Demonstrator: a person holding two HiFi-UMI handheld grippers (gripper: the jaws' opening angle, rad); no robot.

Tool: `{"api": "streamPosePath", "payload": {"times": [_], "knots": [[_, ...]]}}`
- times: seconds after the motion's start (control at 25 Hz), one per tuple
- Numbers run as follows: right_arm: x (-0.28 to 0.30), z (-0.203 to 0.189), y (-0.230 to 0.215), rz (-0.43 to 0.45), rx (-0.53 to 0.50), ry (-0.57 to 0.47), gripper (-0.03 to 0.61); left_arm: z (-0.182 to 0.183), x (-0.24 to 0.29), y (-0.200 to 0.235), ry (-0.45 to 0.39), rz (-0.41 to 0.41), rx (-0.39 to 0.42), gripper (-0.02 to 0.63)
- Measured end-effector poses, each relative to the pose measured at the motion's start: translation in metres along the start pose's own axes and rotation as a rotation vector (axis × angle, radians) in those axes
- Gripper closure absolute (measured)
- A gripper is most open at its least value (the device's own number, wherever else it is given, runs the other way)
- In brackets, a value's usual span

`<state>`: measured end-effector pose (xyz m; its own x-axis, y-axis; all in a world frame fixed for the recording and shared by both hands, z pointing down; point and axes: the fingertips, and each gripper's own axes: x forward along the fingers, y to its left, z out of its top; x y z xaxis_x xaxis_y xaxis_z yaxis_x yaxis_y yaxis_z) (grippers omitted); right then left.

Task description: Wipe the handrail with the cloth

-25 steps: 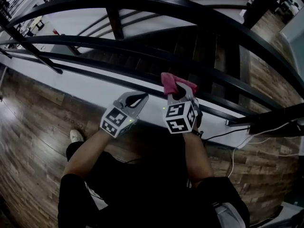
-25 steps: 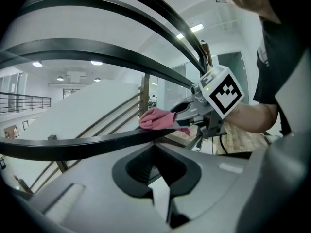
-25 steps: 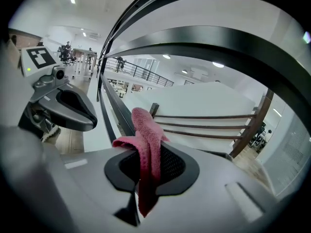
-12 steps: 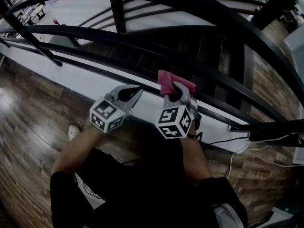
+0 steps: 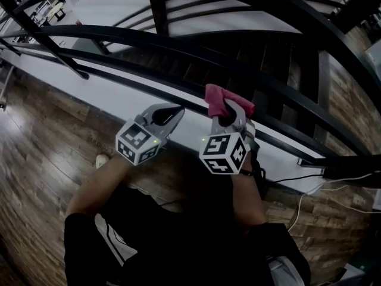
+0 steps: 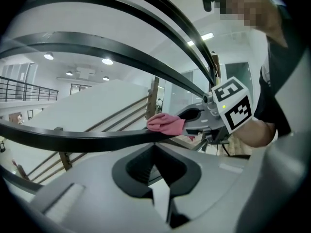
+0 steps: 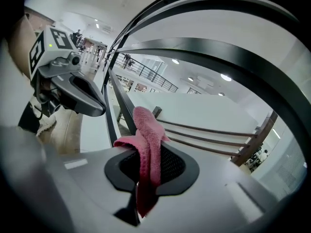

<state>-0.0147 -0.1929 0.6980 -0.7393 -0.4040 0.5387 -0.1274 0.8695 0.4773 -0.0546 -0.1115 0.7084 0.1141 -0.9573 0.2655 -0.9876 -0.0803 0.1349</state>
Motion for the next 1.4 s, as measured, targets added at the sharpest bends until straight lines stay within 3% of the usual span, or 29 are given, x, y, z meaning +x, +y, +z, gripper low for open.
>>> {"api": "streamPosePath", "payload": {"times": [0.32,0.52,0.76,1.04,1.2,1.4], "knots": [[0.008,0.018,0.024,0.007,-0.049,0.004,0.537,-0.012,-0.026,0.006,0.014,0.006,0.005,0.614],[0.013,0.024,0.029,0.009,-0.042,0.031,0.537,-0.014,-0.037,0.023,0.027,0.002,-0.035,0.614],[0.023,0.038,0.027,-0.028,-0.026,0.095,0.537,-0.015,-0.049,0.043,0.029,-0.08,-0.025,0.614],[0.039,0.042,0.031,-0.105,0.021,0.256,0.537,-0.018,-0.061,0.073,0.016,-0.256,0.045,0.614],[0.044,0.051,0.04,-0.102,0.085,0.276,0.537,-0.022,-0.075,0.095,0.017,-0.347,0.06,0.614],[0.062,0.078,0.066,-0.109,0.061,0.306,0.535,-0.033,-0.086,0.114,0.02,-0.429,0.065,0.614]]}}
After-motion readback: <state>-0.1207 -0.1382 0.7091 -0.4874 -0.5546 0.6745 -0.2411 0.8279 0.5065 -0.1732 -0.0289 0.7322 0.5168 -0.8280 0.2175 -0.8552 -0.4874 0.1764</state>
